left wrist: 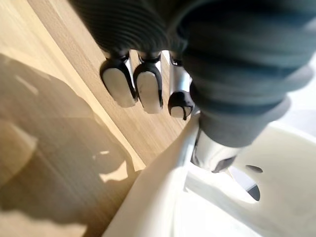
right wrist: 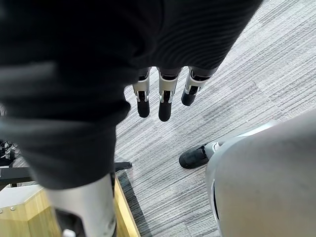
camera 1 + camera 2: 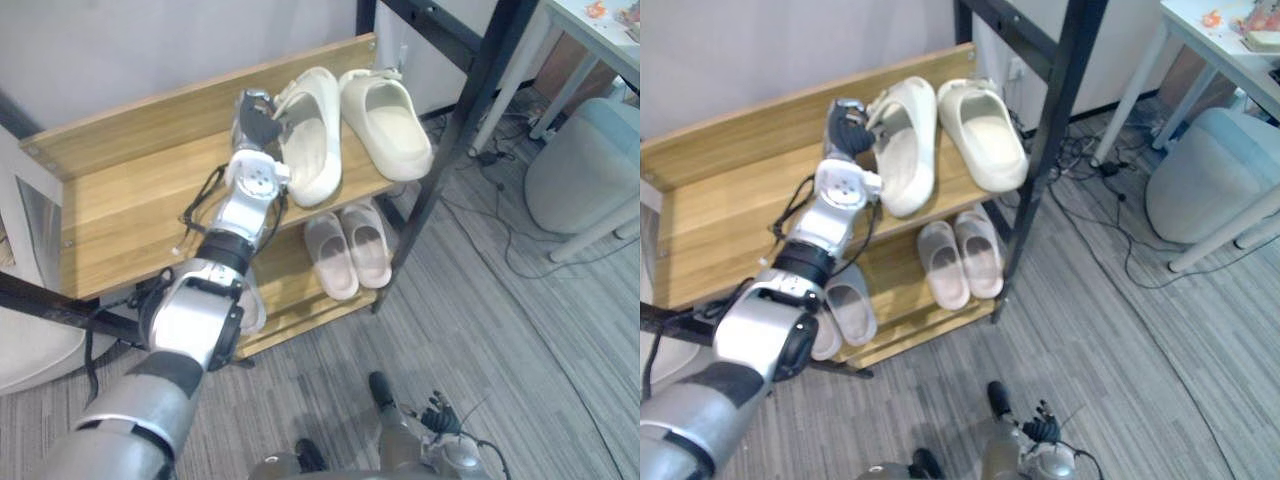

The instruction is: Organize the slippers on the shoe rack

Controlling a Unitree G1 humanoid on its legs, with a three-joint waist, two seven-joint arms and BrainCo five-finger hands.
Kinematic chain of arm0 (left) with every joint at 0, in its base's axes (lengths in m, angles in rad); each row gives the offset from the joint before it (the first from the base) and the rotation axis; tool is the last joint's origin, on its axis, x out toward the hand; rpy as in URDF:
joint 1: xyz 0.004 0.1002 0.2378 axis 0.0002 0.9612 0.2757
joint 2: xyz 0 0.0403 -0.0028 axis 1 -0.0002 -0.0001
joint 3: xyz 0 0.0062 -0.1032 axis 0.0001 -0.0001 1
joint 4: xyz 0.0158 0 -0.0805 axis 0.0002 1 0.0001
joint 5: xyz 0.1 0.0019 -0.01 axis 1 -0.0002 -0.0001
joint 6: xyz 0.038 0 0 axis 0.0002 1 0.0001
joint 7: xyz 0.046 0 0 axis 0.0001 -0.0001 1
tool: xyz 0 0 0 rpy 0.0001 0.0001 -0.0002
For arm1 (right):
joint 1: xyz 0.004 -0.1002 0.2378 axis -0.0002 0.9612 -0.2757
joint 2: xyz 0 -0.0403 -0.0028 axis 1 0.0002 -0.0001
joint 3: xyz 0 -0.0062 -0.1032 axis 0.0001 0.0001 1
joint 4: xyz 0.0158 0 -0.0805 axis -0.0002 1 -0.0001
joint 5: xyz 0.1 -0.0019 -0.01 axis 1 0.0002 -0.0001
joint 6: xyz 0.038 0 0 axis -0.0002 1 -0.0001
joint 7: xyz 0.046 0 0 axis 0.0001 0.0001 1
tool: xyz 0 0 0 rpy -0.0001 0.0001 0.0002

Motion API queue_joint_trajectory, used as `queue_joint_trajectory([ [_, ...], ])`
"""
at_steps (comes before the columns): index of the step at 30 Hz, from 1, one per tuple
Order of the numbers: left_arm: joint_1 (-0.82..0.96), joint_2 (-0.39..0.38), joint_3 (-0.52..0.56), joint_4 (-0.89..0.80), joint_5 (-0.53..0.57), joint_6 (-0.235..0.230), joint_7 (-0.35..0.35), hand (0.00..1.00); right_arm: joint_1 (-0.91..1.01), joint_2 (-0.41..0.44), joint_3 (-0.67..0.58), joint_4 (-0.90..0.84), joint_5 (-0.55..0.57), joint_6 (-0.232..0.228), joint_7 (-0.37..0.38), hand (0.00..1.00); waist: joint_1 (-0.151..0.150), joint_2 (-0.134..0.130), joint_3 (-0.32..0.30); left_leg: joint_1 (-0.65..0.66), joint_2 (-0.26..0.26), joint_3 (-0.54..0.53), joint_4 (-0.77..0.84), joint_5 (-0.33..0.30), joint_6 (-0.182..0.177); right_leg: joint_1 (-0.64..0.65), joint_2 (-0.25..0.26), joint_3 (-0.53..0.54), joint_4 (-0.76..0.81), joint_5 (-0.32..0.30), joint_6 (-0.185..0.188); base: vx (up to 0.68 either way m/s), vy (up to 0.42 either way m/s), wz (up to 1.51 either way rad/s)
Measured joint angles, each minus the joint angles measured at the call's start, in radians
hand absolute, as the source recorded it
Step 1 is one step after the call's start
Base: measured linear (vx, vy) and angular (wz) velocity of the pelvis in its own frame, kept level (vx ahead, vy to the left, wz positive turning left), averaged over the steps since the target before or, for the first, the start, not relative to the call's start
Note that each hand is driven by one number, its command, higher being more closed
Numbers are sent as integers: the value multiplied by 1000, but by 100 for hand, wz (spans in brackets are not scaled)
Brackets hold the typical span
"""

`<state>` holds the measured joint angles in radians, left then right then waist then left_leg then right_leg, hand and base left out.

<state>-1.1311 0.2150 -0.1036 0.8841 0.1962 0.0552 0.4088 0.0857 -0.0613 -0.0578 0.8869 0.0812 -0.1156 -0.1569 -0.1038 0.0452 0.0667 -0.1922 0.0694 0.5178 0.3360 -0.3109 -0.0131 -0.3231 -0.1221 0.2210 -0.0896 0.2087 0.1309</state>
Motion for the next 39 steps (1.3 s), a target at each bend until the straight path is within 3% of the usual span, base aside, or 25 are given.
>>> queue_joint_trajectory([
  [12,3,4,5,33,-3,-1,3,0,-23,-13,24,52,1,-9,3,0,-3,1,0,-6,-16,-38,-1,2,3,8,-7,-20,0,0,0,16,28,5],
  [19,4,4,-4,44,-76,-12,3,0,-37,-17,23,77,2,-11,9,0,-4,2,0,-5,-34,-101,-10,8,9,13,-10,-27,-2,0,0,7,13,2],
  [25,4,5,-8,127,-122,-23,1,0,-55,-30,22,111,5,-5,18,0,-6,27,-8,58,-54,-119,-94,44,6,46,-11,-89,-7,1,-18,13,2,2],
  [39,-1,1,-43,172,-252,-52,-5,0,-70,-41,20,131,6,10,20,0,-8,51,-13,109,-71,-153,-168,88,0,75,-13,-127,-8,1,-28,5,-7,3],
])
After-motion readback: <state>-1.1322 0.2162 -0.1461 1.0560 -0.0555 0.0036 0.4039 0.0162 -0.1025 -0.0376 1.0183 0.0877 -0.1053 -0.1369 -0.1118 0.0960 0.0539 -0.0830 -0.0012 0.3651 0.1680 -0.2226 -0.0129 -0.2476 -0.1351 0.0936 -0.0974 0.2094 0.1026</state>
